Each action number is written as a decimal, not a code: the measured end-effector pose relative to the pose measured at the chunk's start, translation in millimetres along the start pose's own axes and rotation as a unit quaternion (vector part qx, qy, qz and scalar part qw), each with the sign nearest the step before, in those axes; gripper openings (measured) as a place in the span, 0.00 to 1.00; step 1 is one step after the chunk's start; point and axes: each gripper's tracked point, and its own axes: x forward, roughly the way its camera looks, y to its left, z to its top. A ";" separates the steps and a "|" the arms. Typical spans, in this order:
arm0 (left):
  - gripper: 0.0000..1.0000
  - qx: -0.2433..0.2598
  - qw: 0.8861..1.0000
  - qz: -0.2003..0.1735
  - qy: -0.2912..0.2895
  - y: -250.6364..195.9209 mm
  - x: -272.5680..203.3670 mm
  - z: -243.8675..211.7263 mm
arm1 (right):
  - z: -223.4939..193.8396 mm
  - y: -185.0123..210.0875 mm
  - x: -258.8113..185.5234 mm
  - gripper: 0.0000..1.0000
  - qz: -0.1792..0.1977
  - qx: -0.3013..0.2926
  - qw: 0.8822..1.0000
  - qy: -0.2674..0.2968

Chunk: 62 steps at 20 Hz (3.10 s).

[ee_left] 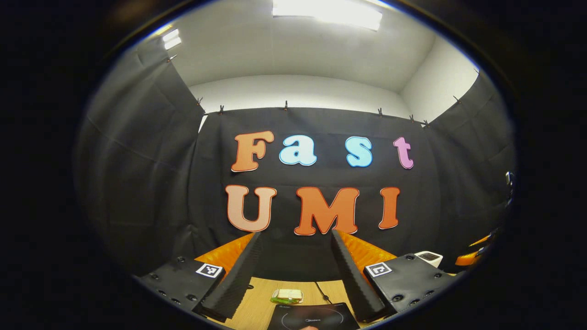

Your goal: First push the handle of the pot to place it horizontally, then grasp the pot with both hands and set it on the induction cooktop.

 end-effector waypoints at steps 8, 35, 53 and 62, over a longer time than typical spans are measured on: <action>0.97 -0.002 1.000 -0.005 0.019 -2.1 7.2 -17.8 | -92.1 42.5 17.8 0.46 0.074 0.027 0.984 0.158; 0.97 0.013 0.998 0.017 0.056 24.7 4.9 -37.7 | -265.7 108.8 47.9 0.00 0.153 0.058 0.884 0.439; 0.97 0.011 0.997 0.000 0.077 3.3 18.3 -53.1 | -288.5 56.1 52.5 0.00 0.103 0.083 0.876 0.465; 0.98 -0.003 0.996 -0.017 0.089 -9.8 24.0 -64.8 | -287.2 2.4 65.8 0.00 0.059 0.116 0.876 0.465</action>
